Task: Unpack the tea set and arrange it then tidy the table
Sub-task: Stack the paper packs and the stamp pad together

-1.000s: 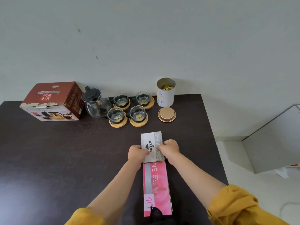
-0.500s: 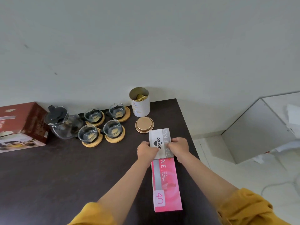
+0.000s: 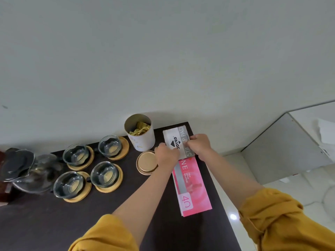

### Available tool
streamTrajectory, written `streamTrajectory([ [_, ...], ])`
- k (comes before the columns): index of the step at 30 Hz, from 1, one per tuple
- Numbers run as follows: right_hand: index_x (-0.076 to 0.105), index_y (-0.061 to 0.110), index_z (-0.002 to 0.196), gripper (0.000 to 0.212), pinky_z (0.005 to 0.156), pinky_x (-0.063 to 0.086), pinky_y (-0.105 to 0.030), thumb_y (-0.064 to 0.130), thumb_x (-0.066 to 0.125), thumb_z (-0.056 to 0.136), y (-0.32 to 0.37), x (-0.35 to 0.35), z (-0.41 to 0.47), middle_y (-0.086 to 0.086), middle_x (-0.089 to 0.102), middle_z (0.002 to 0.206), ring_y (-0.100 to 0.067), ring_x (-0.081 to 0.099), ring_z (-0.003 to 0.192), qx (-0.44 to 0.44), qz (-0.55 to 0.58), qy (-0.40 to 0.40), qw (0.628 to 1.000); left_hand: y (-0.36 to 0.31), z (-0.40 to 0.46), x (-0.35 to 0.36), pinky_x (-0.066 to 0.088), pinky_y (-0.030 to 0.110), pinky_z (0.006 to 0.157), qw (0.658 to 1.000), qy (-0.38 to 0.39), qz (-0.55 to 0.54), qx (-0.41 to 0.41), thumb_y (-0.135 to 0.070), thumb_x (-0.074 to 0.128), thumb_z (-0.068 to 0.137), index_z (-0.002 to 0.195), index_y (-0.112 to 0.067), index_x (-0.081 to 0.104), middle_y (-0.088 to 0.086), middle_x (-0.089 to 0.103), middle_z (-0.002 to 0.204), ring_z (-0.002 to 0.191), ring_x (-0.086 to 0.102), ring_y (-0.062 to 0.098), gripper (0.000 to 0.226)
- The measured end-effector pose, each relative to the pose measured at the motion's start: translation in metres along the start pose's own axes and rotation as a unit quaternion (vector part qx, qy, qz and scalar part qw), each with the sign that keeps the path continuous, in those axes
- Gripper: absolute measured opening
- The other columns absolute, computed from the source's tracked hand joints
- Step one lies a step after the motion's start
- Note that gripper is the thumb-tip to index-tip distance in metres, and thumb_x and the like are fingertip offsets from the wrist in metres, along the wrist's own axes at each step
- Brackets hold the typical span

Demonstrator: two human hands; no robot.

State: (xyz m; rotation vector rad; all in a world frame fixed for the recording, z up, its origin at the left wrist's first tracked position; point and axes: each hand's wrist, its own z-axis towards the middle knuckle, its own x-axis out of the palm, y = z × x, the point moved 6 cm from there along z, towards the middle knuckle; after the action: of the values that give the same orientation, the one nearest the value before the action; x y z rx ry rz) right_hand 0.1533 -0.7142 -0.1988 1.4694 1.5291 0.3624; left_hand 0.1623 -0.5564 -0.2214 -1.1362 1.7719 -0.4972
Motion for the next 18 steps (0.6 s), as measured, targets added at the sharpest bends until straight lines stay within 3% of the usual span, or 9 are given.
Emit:
streamTrajectory([
  [4, 0.071, 0.006, 0.068, 0.012, 0.073, 0.060, -0.046, -0.003, 0.065, 0.073, 0.009, 0.006, 0.024, -0.015, 0.074, 0.079, -0.029, 0.072, 0.075, 0.001, -0.003, -0.001, 1.000, -0.009, 0.020, 0.002, 0.056, 0.037, 0.076, 1.000, -0.019, -0.006, 0.007, -0.016, 0.066, 0.077, 0.108, -0.010, 0.054, 0.011, 0.058, 0.112, 0.092, 0.059, 0.021, 0.035],
  [7, 0.073, -0.003, 0.079, 0.010, 0.074, 0.060, -0.047, -0.002, 0.065, 0.074, 0.013, 0.010, 0.036, -0.018, 0.074, 0.083, -0.030, 0.072, 0.077, 0.002, -0.006, 0.002, 1.000, -0.013, 0.029, 0.001, 0.054, 0.034, 0.075, 1.000, -0.022, 0.004, 0.015, -0.015, 0.066, 0.078, 0.108, -0.009, 0.055, 0.012, 0.058, 0.114, 0.092, 0.058, 0.021, 0.032],
  [15, 0.069, -0.009, 0.092, 0.023, 0.061, 0.050, -0.037, 0.005, 0.062, 0.074, 0.017, 0.017, 0.040, -0.024, 0.071, 0.091, -0.038, 0.068, 0.085, -0.027, -0.047, 0.002, 0.999, -0.016, 0.030, 0.001, 0.052, 0.032, 0.073, 0.999, -0.029, -0.019, 0.014, -0.013, 0.062, 0.081, 0.110, -0.007, 0.053, 0.013, 0.058, 0.115, 0.097, 0.058, 0.023, 0.030],
  [18, 0.069, -0.007, 0.089, 0.022, 0.059, 0.041, -0.028, 0.009, 0.061, 0.078, 0.017, 0.016, 0.032, -0.019, 0.071, 0.083, -0.032, 0.066, 0.073, -0.046, -0.050, -0.007, 0.998, -0.015, 0.021, 0.000, 0.052, 0.031, 0.071, 0.997, -0.020, -0.070, 0.016, -0.005, 0.055, 0.081, 0.109, -0.007, 0.053, 0.009, 0.061, 0.110, 0.095, 0.059, 0.021, 0.028],
])
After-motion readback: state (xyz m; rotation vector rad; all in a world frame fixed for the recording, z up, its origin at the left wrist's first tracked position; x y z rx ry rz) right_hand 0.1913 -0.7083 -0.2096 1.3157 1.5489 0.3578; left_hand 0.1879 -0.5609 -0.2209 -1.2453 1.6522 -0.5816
